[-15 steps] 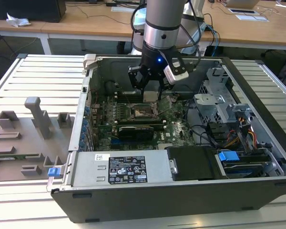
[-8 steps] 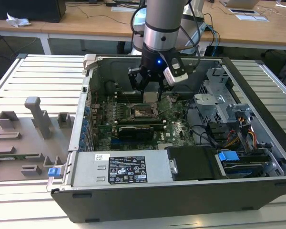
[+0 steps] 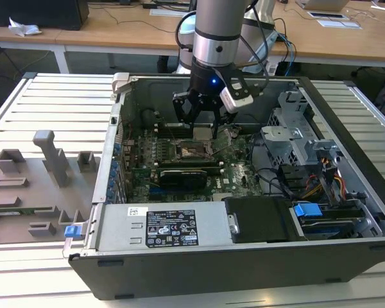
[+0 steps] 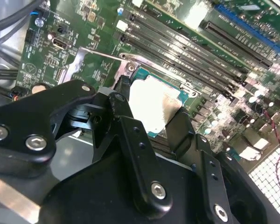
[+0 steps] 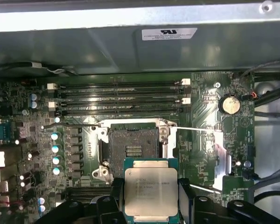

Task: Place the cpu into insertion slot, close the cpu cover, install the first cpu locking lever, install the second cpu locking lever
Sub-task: 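Place the cpu into insertion slot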

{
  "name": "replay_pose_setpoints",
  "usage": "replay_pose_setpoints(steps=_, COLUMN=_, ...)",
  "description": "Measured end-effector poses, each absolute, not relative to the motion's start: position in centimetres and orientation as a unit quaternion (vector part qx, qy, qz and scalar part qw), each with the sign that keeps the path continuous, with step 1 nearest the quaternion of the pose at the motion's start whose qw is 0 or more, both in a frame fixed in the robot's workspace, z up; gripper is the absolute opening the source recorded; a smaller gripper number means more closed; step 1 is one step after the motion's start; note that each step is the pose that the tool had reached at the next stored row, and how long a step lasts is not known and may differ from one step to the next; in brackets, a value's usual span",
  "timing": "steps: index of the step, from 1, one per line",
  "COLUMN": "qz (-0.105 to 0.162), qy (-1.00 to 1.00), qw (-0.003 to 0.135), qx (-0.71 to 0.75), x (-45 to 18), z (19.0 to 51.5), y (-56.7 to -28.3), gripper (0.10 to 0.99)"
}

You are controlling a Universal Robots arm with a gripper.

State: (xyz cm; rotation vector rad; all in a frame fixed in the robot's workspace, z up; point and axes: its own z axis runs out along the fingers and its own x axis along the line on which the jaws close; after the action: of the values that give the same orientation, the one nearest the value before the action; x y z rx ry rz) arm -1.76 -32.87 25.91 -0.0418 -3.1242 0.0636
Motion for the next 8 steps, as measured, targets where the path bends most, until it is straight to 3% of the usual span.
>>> replay_pose_setpoints(steps=8, qz=0.020, qy=-1.000, qw=0.008, qx=-0.013, x=-1.76, z=25.74, y=-32.75, gripper=0.545)
